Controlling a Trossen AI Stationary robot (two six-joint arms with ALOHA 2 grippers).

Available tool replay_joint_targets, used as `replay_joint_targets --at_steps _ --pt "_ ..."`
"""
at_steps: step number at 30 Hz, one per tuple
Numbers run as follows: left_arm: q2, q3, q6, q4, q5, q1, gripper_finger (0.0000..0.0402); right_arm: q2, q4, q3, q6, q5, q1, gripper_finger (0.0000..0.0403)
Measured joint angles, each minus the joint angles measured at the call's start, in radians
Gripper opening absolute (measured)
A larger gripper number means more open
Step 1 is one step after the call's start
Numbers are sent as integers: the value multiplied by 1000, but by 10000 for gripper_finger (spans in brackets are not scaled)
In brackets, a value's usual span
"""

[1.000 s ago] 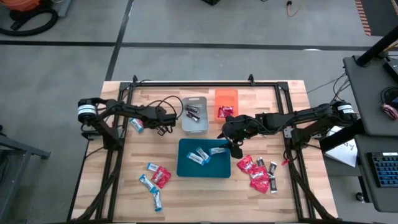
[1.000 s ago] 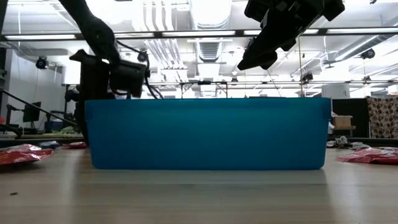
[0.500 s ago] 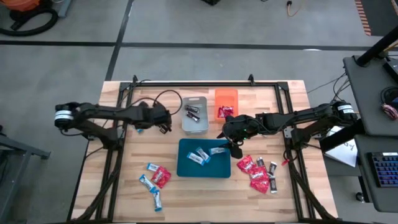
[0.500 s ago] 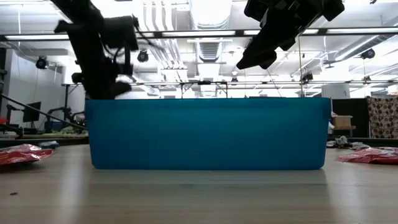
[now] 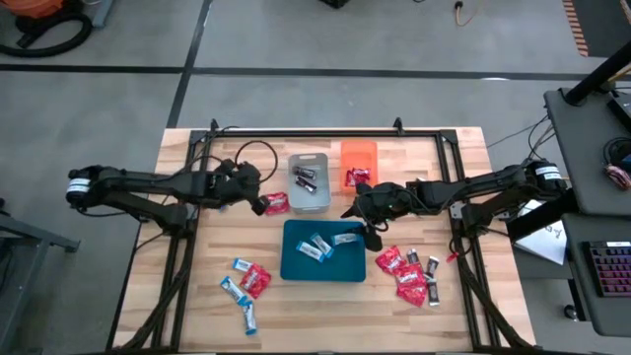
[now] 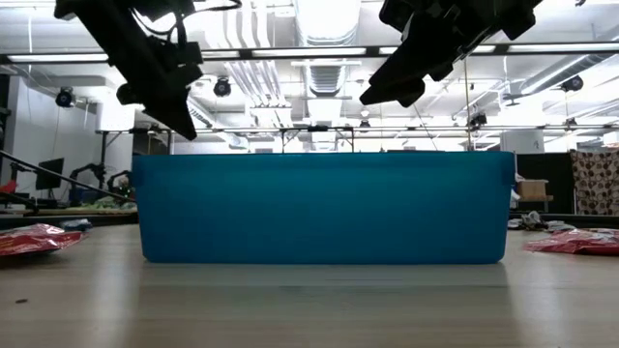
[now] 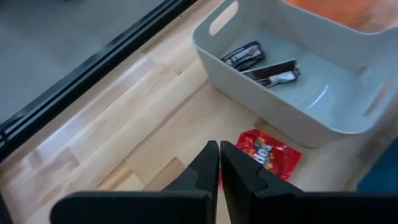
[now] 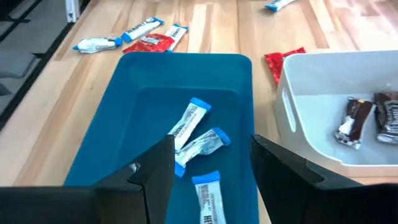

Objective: Sort candy
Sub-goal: Put the red chocolate into the orange bin

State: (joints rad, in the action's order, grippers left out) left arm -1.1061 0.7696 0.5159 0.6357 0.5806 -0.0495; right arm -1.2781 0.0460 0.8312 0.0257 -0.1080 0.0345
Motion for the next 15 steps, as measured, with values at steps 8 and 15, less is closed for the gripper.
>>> replay_joint_targets --at_steps 8,15 --pt "-30 -1 -9 1 -4 15 0 0 -6 -4 -10 6 -2 194" --pt "-73 -10 -34 0 -24 15 0 0 -7 -5 -10 6 -2 194"
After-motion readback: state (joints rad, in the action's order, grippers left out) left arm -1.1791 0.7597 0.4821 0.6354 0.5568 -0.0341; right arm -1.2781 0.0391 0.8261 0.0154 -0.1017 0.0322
